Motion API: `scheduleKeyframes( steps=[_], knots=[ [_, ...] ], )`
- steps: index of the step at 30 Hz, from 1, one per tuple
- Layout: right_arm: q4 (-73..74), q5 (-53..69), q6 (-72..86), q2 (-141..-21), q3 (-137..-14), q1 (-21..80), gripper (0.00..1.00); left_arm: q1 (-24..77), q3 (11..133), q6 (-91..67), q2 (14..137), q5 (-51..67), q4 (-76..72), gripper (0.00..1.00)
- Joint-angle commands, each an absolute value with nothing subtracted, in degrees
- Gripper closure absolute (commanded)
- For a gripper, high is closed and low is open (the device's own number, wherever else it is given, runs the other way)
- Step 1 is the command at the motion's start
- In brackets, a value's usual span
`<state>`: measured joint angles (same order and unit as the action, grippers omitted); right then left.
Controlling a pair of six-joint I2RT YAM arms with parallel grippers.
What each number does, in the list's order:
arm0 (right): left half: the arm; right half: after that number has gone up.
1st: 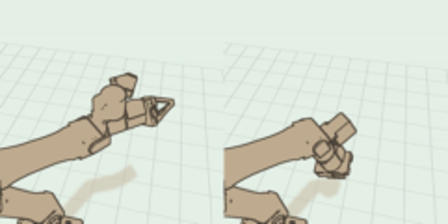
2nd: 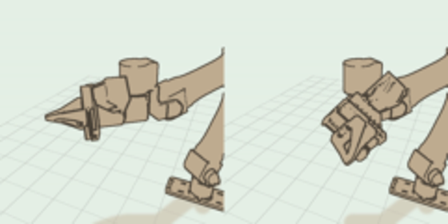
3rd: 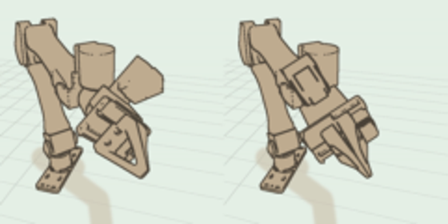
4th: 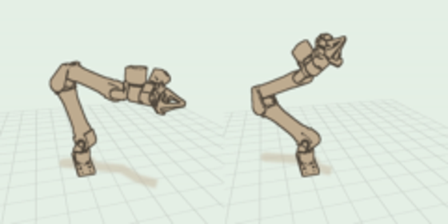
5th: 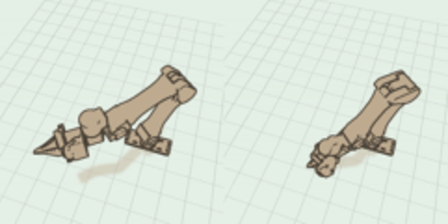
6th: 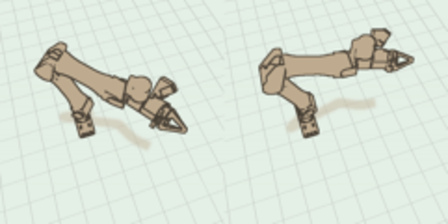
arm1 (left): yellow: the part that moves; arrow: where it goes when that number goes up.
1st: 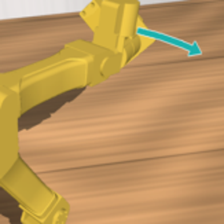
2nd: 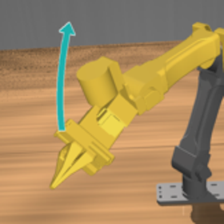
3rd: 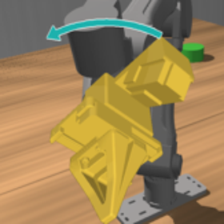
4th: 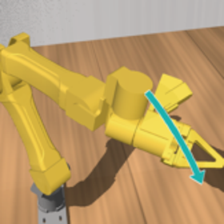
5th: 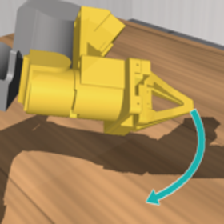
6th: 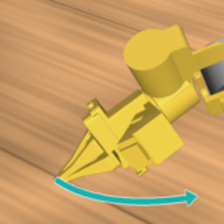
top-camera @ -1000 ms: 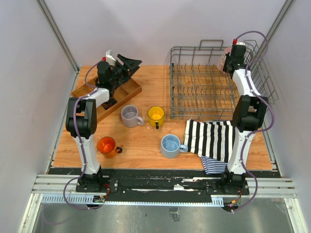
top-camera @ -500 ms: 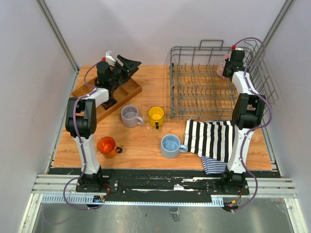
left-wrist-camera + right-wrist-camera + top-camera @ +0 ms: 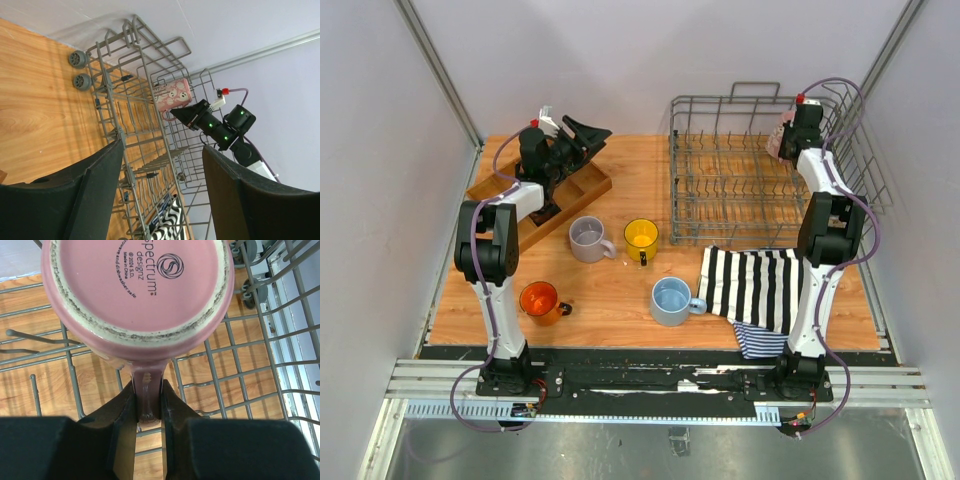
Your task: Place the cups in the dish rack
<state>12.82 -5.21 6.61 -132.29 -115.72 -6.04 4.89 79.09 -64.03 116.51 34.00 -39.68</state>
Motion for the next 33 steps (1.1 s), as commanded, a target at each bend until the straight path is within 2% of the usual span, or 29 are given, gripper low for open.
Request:
scheduleKeyframes(
  steps=[1, 5, 10, 20, 27, 33],
  knots=[
    [11.1, -8.5, 4.1, -130.0, -113.6, -6.2, 0.87, 4.5, 78.6, -62.6, 113.8, 36.4, -40.3, 0.31],
    [10.5, -9.5, 3.3, -128.8, -111.7, -5.5, 0.77, 4.5, 78.8, -60.1, 113.3, 37.2, -37.8, 0.31],
    [9.5, -9.8, 3.6, -126.6, -109.3, -5.1, 0.74, 4.4, 79.8, -54.8, 111.9, 37.4, -31.5, 0.30],
    [8.8, -10.7, 3.5, -123.3, -105.9, -4.5, 0.53, 4.5, 77.7, -50.7, 108.7, 37.3, -26.8, 0.29],
    [8.5, -11.6, 4.1, -118.0, -102.3, -4.3, 0.49, 4.5, 76.1, -46.2, 105.5, 37.5, -20.0, 0.28],
    [9.8, -11.4, 4.9, -111.6, -98.9, -4.1, 0.47, 7.1, 78.2, -35.4, 101.7, 32.6, -0.8, 0.28]
  ],
)
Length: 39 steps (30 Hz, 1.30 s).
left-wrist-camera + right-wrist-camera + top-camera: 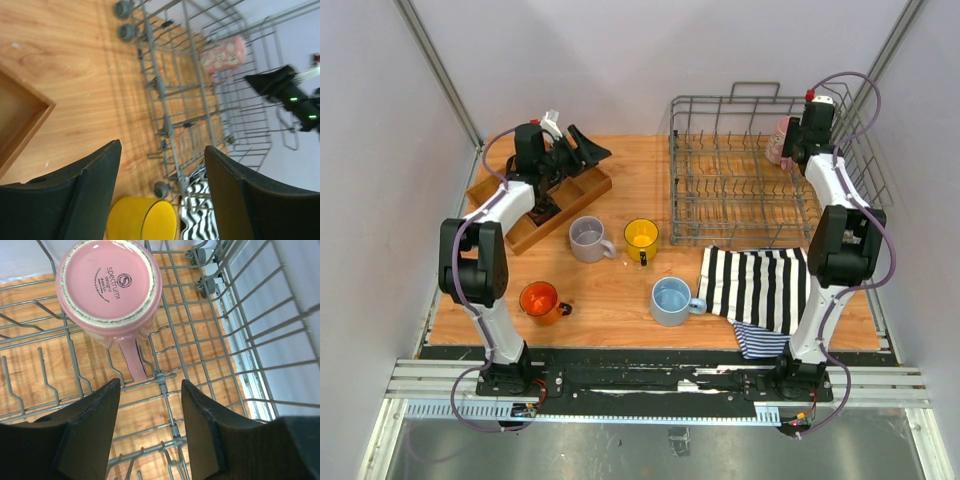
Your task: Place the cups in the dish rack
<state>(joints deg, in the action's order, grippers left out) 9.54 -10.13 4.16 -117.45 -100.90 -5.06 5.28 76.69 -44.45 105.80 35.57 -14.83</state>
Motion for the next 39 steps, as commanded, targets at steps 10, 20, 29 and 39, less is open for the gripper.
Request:
scheduleKeyframes(
  steps=[10, 20, 29, 39],
  knots=[
    [18.4, -8.2, 8.0, -102.3, -95.1, -1.7, 0.43, 17.5, 87.2, -23.6, 101.7, 18.2, 29.6, 0.33],
    [23.9, 0.4, 14.0, -90.2, -86.9, 0.9, 0.40, 25.5, 88.3, -22.1, 102.1, 5.7, 40.5, 0.40],
    [22.7, 3.5, 17.5, -82.1, -80.0, 2.0, 0.38, 26.8, 89.6, -22.8, 103.7, 1.5, 45.3, 0.50],
    [21.8, 4.0, 16.7, -79.0, -78.9, 2.0, 0.38, 27.6, 90.8, -23.5, 108.2, 1.0, 44.4, 0.51]
  ],
)
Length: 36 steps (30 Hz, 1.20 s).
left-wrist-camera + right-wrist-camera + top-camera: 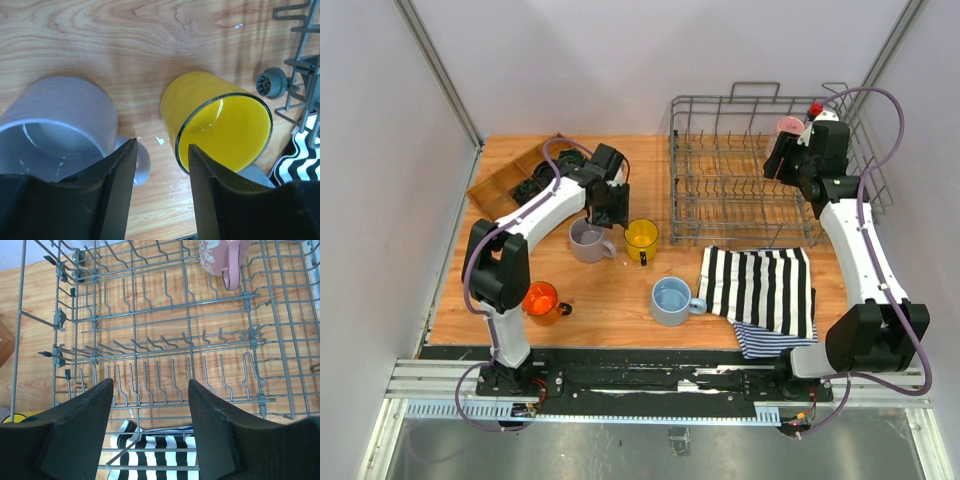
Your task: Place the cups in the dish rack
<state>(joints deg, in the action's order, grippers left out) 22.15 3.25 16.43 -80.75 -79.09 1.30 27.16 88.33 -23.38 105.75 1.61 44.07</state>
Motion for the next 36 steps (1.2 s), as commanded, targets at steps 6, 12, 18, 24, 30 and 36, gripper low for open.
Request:
scheduleKeyframes(
  steps=[6, 12, 18, 24, 30, 36],
  knots=[
    [21.9, 4.3, 16.6, -79.2, -78.9, 2.0, 0.37, 28.3, 92.5, -23.3, 110.9, 1.2, 44.6, 0.50],
    [21.9, 4.7, 16.3, -79.3, -78.6, 2.0, 0.37, 28.7, 93.5, -23.3, 113.5, 1.3, 44.8, 0.50],
    [22.3, 4.1, 15.2, -79.2, -79.0, 1.9, 0.37, 29.6, 95.1, -23.6, 115.6, 1.4, 45.2, 0.50],
    [22.2, 3.7, 14.9, -79.3, -79.0, 1.9, 0.37, 30.1, 95.9, -23.6, 117.1, 1.0, 46.0, 0.71],
    [23.2, 4.5, 14.6, -80.1, -80.2, 1.9, 0.37, 30.1, 96.3, -23.5, 116.7, -0.1, 46.2, 0.99],
    [27.5, 8.1, 14.5, -81.9, -84.8, 1.9, 0.37, 26.2, 98.7, -24.9, 112.0, 2.3, 46.8, 0.99]
  ],
)
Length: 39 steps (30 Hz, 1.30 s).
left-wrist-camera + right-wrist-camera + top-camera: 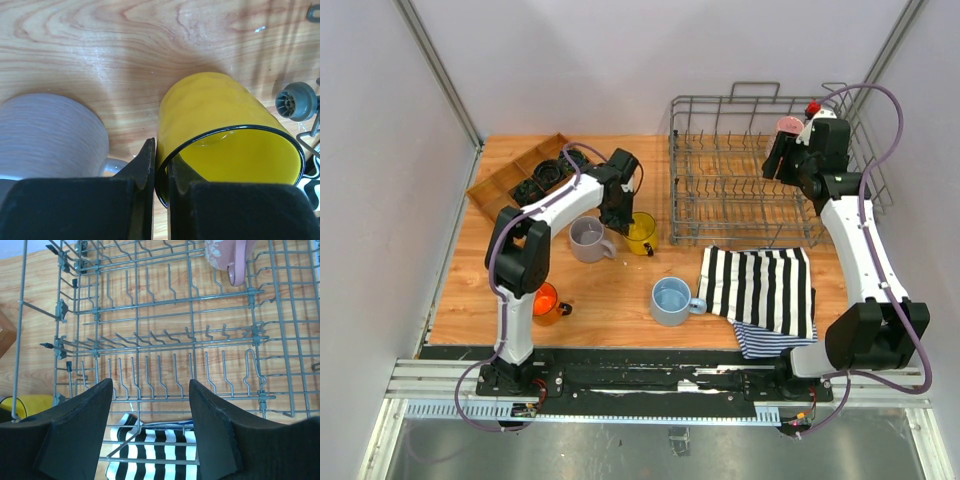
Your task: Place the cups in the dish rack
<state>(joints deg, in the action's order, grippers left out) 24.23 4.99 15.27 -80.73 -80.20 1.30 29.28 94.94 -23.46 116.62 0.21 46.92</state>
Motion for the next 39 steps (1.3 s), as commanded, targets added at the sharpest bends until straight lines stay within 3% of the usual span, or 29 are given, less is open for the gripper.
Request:
scheduleKeyframes(
  steps=[1, 6, 12, 16, 19, 23, 31, 39],
  knots=[
    [28.6, 9.3, 14.8, -82.2, -85.8, 1.9, 0.37, 24.8, 99.1, -25.1, 110.6, 2.7, 46.6, 0.99],
    [32.4, 18.8, 18.4, -84.2, -89.2, 1.9, 0.37, 18.6, 100.1, -27.0, 103.0, 8.5, 41.5, 0.99],
    [30.7, 32.1, 28.5, -84.6, -88.9, 1.9, 0.37, 16.3, 93.4, -38.4, 95.6, 21.3, 15.9, 0.99],
    [19.3, 43.3, 41.5, -83.0, -82.9, 1.9, 0.37, 16.3, 90.3, -47.3, 95.9, 25.7, -1.6, 0.99],
    [1.4, 49.3, 55.1, -81.6, -75.8, 2.1, 0.37, 16.8, 87.5, -55.3, 97.3, 26.4, -17.2, 0.99],
    [-17.7, 50.4, 71.9, -80.5, -68.8, 2.3, 0.37, 18.7, 88.0, -55.6, 99.8, 23.5, -28.0, 0.99],
    [-36.9, 48.8, 88.6, -84.7, -67.5, 5.8, 0.36, 22.7, 90.9, -54.2, 105.1, 22.1, -39.4, 0.99],
    [-39.6, 46.8, 90.1, -88.8, -68.5, 8.8, 0.37, 24.0, 91.9, -54.1, 107.0, 22.8, -43.0, 1.00]
  ],
)
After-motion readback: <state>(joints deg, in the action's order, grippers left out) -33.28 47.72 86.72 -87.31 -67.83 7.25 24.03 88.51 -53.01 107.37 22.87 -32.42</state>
